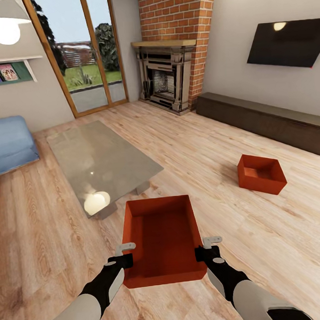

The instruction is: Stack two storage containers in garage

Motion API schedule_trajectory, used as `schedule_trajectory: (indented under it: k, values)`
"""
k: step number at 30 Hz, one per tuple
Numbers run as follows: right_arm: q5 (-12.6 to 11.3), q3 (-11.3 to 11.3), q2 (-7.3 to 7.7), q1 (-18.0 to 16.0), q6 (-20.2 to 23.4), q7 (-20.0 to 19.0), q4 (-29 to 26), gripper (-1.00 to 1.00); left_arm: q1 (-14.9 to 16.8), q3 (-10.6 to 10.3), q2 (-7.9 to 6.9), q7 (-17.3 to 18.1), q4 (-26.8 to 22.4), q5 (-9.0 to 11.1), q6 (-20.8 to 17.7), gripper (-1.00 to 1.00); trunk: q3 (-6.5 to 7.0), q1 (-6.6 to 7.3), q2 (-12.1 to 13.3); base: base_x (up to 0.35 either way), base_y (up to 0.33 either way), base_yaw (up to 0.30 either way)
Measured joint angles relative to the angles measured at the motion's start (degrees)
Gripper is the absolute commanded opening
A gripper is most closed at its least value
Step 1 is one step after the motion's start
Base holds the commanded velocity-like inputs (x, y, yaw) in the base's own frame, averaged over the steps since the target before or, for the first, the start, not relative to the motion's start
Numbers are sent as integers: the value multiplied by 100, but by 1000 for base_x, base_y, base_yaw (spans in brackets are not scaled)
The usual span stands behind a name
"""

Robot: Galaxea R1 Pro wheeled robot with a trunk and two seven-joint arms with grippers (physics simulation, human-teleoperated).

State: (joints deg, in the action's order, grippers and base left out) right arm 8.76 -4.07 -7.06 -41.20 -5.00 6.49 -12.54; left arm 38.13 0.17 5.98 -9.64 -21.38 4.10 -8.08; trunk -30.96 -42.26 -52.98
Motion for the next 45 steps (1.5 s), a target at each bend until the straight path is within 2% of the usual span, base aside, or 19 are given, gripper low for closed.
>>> schedule_trajectory:
  k: [2, 19, 24, 45]
  values:
    - [-2, -1, -1, 0, -6, 2, 2, -100, 0, 0, 0, 1, -2, -3, 0, -100, 36, 44, 80, 0, 0, 0]
    - [-24, 21, 5, 1, 27, -6, -13, -100, 0, -1, 1, -1, 6, 9, -1, -100, 46, 45, 82, 0, 0, 0]
    - [-76, 109, -16, 0, 35, 70, -17, -100, 0, -25, -23, 12, 10, 50, 4, -100, 83, 45, 82, 0, 0, -34]
    - [-97, 119, -32, 1, 23, 85, -20, -100, 1, -48, -43, 19, 3, 72, 6, -100, 270, 45, 82, 0, 0, -121]
